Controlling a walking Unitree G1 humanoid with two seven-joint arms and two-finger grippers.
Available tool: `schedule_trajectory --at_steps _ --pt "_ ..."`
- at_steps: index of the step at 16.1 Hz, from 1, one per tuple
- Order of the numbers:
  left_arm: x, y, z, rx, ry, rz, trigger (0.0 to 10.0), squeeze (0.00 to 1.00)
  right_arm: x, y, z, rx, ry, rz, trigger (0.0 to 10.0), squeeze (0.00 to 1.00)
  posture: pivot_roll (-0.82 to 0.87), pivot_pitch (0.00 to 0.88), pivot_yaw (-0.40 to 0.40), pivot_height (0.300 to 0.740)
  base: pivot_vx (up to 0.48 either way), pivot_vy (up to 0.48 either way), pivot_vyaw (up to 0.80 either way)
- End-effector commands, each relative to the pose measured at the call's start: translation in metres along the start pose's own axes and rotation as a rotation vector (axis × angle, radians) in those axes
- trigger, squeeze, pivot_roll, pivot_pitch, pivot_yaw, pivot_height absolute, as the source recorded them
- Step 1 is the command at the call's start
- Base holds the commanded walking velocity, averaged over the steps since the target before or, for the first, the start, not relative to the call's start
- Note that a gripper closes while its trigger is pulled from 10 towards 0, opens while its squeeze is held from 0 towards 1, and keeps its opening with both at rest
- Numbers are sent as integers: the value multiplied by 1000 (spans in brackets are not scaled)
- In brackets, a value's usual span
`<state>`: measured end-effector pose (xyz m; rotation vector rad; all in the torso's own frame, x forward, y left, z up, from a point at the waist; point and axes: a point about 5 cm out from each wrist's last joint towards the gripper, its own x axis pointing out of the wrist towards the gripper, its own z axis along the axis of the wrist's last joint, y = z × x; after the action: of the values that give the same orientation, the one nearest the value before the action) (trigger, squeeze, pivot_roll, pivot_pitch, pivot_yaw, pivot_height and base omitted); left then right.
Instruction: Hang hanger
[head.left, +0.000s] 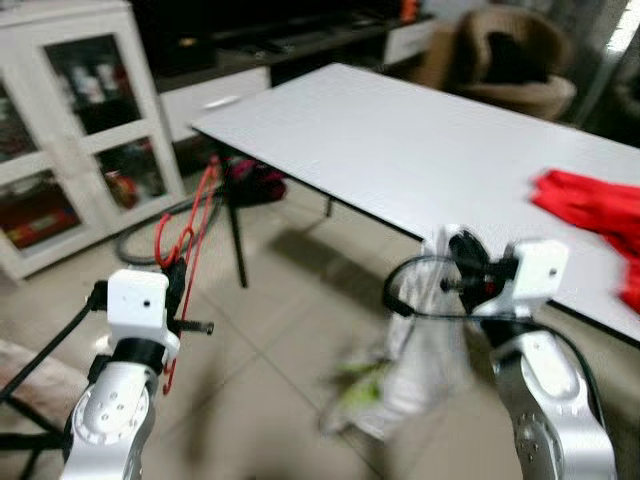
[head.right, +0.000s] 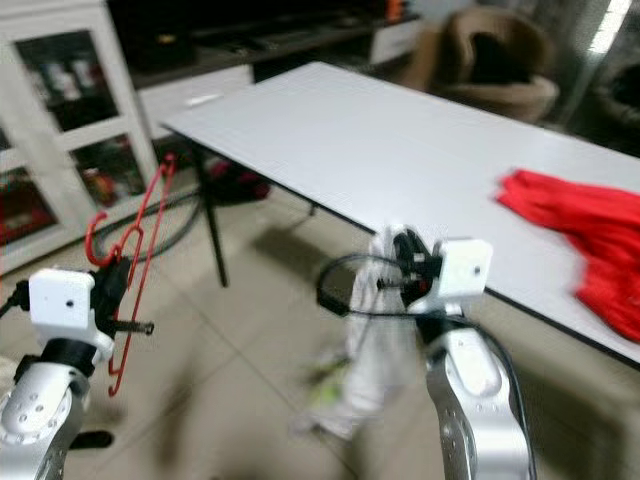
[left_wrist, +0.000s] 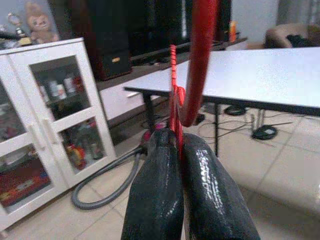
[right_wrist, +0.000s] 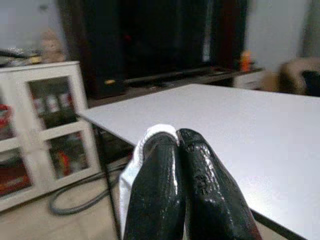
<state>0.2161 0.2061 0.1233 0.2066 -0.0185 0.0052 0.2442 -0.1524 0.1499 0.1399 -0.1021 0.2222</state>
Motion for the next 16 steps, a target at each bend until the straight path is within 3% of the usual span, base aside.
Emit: schedule_trajectory --at_steps 1,2,5,7,10,11,12,14,16 --pt "4 -3 4 -1 -21 -16 10000 0 4 2 20 -1 -54 22 10000 0 -91 0 -3 740 480 0 -788" --pt "4 -4 4 0 -23 -20 10000 0 6 3 25 4 -63 27 10000 0 -91 0 -3 740 480 0 -788" --pt "8 -4 7 -7 -31 -22 10000 0 23 10 73 -47 -196 80 10000 0 -102 0 -3 740 480 0 -263" --pt "10 -4 8 -10 -36 -23 10000 0 38 5 104 -78 -281 81 10000 0 -109 0 -5 740 480 0 0" --pt "14 -5 11 -17 -53 -16 10000 0 68 -20 190 -172 -498 20 10000 0 -120 0 -6 740 480 0 0" --pt "14 -5 11 -17 -54 -15 10000 0 72 -22 208 -193 -540 25 10000 0 -117 0 -10 740 480 0 0" --pt "15 -5 12 -16 -56 -14 10000 0 76 -21 234 -230 -609 37 10000 0 -117 0 -9 740 480 0 0" --pt "15 -2 12 -15 -58 -7 10000 0 73 -13 325 -279 -865 87 10000 0 -118 0 -7 740 480 0 0" --pt "15 -1 14 -12 -63 -1 10000 0 74 -8 361 -323 -960 116 10000 0 -110 0 -18 740 480 0 0"
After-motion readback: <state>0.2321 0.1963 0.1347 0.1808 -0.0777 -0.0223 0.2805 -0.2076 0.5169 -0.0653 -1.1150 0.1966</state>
